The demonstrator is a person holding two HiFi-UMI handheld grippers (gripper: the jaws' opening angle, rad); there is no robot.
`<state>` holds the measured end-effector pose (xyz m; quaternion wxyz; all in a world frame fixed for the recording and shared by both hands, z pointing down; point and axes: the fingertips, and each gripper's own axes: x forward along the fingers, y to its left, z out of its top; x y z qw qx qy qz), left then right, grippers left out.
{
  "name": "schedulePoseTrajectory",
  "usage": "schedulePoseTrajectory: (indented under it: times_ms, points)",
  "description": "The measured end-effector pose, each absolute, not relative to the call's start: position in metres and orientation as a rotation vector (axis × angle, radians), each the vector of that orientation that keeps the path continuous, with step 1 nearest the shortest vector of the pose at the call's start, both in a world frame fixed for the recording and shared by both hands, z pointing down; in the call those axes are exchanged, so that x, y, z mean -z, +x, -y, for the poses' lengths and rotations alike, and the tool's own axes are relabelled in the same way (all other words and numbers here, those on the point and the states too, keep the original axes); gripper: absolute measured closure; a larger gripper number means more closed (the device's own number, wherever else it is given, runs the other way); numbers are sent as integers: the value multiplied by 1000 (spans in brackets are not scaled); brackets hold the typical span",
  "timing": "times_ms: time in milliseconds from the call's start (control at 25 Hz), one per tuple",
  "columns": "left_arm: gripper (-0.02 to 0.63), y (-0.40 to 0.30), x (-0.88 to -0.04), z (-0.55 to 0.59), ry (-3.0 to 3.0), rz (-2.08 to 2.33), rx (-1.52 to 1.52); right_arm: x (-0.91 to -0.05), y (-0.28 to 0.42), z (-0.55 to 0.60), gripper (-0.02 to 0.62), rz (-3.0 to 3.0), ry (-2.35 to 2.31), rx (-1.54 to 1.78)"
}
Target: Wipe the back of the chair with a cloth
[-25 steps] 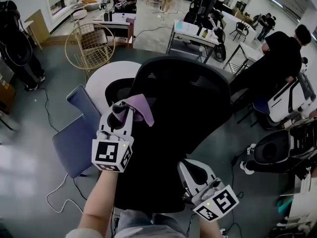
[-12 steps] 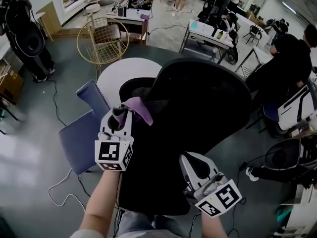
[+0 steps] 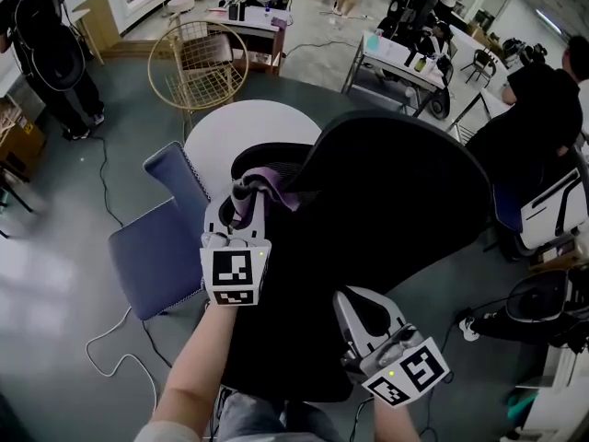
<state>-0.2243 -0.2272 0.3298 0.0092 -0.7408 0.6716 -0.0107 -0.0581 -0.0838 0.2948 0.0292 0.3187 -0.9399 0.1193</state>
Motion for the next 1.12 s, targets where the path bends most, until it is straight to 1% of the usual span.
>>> schedulePoseTrajectory:
  times_ms: [120, 400, 680, 960, 1120]
  points:
    - [528, -205, -331, 231, -2329, -2062, 46, -297, -56, 85, 588, 2893, 990, -373]
    - [528, -181, -331, 240, -2434, -1989, -40, -297, -38, 92, 588, 2862, 1076, -356]
    - [528, -137, -340, 253, -2518, -1926, -71, -302, 0, 89, 588, 2807, 1191, -335]
    - [528, -89, -345, 258, -2553, -1834, -18, -304, 45, 89, 588, 2776, 1309, -362]
    - [528, -57, -347, 257, -2574, -1772, 11, -303, 60, 91, 588, 2781, 1320, -357]
